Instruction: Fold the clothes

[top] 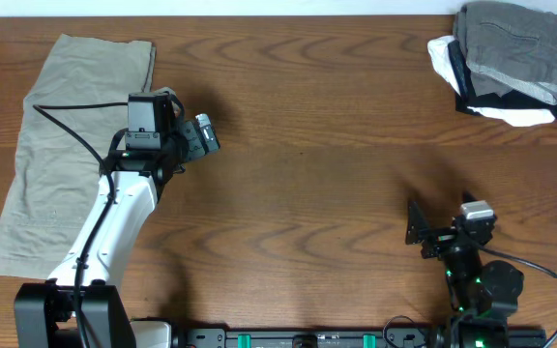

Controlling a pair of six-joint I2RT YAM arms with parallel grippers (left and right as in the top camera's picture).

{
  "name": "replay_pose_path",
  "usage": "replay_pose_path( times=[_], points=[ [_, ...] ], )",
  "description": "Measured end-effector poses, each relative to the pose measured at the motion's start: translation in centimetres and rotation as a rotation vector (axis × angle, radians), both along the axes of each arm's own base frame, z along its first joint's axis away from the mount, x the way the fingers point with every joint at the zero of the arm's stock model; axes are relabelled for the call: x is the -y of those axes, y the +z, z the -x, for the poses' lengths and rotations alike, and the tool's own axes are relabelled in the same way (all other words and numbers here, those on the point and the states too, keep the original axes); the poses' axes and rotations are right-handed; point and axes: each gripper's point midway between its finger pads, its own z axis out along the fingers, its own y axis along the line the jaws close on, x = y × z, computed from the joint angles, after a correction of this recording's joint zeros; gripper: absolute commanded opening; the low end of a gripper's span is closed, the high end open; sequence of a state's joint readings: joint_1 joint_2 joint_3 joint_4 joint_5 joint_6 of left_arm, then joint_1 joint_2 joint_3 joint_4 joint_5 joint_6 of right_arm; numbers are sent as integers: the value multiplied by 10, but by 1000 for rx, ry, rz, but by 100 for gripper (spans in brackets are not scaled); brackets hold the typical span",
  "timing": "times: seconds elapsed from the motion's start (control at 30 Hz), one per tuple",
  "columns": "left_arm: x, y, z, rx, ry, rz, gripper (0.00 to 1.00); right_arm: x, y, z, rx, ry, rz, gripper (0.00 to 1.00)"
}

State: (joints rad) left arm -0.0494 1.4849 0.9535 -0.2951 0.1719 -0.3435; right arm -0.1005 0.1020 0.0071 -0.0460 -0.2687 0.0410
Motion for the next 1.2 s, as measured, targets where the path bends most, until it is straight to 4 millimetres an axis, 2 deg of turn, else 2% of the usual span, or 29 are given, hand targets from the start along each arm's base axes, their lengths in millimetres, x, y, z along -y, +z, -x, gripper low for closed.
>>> replay_pose_path(
  times=[0.23,1.2],
  points=[
    [0,0,0,0,-1,0,98,0,20,3,88,0,9,99],
    [0,0,0,-1,-1,0,98,0,20,3,88,0,9,99]
  ],
)
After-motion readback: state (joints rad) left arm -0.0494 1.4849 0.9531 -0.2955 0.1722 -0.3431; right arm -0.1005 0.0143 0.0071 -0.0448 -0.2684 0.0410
